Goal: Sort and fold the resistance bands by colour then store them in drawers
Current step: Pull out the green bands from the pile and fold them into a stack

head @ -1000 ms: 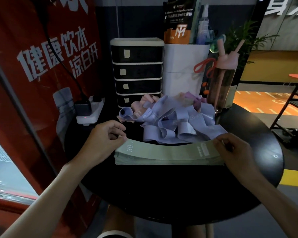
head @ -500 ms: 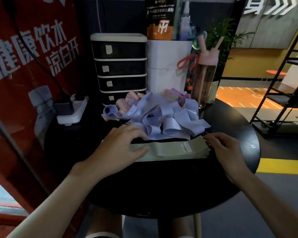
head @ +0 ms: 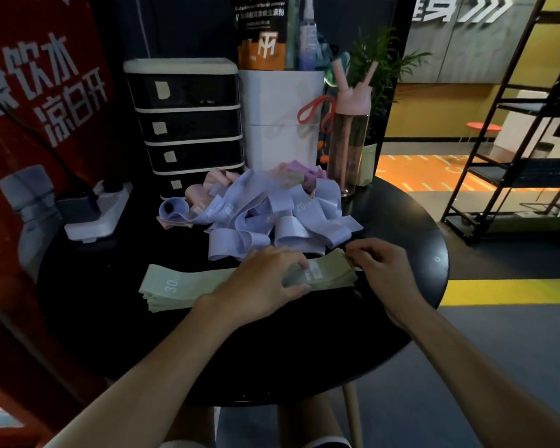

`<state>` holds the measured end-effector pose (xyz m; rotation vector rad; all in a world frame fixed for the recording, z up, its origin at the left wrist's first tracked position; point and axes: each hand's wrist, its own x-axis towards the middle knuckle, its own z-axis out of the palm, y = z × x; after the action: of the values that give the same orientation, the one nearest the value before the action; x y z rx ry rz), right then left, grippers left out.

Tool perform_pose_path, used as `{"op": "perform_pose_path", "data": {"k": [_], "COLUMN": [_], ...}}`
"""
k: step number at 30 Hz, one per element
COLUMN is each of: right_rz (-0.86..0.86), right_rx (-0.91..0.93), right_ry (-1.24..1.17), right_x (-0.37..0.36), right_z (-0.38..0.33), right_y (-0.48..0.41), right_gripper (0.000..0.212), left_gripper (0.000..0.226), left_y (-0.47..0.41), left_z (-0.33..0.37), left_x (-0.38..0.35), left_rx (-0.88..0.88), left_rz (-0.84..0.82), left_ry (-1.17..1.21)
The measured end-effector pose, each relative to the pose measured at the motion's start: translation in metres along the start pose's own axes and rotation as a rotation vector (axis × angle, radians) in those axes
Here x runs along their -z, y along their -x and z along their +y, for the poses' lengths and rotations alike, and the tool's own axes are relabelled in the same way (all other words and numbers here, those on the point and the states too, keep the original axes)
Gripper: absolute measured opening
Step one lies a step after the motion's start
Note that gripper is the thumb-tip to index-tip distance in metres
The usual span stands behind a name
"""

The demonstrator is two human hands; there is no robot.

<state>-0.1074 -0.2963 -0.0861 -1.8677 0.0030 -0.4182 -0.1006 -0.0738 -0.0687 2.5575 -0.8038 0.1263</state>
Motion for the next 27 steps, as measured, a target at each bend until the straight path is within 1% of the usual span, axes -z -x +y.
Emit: {"op": "perform_pose_path", "data": {"k": [4, 9, 12, 15, 18, 20, 22, 23, 25, 27], "right_rz": [0.021, 0.03, 0.01, -0.007, -0.022, -0.027, -0.032, -0.037, -0.053, -0.064], "right_rx": [-0.032, -0.029, -0.013, 0.02, 0.032, 0.037, 0.06, 0.072, 0.089, 0.085], "right_ry": [-0.025, -0.038, -0.027, -0.026, -0.022, -0.029, -0.012, 0.006, 0.033, 0.035], "right_x": [0.0, 0.001, 0.001, 0.0, 0.0, 0.0, 0.0, 0.0, 0.0, 0.001], "right_z": [0.004, 0.004, 0.001, -0.002, -0.004, -0.005, -0.007, -0.006, -0.005, -0.003], "right_y": [-0.001, 0.0, 0.001, 0.004, 0.006, 0.007, 0.007, 0.006, 0.006, 0.006], "right_gripper": [0.034, 0.029, 0.025, 0.028, 0.026, 0.023, 0.019, 0.017, 0.015, 0.015], "left_gripper": [0.032, 0.029, 0.033, 0.037, 0.031, 0.034, 0.038, 0.04, 0.04, 0.054], "left_y": [-0.001, -0.003, -0.003, 0.005, 0.025, 0.045, 0.069, 0.081, 0.104, 0.121], "left_z": [-0.001, -0.004, -0.002, -0.005, -0.015, -0.026, -0.043, -0.052, -0.071, -0.083], "left_x": [-0.004, -0.01, -0.009, -0.002, 0.015, 0.03, 0.043, 0.048, 0.051, 0.046], "left_rx": [-0.015, -0.023, -0.026, -0.02, -0.008, 0.008, 0.087, 0.167, 0.342, 0.432], "left_rz": [0.024, 0.045, 0.05, 0.086, 0.203, 0.369, 0.54, 0.583, 0.579, 0.478], "left_ry": [0.047, 0.083, 0.082, 0.045, 0.05, 0.025, -0.087, -0.14, -0.162, -0.053]}}
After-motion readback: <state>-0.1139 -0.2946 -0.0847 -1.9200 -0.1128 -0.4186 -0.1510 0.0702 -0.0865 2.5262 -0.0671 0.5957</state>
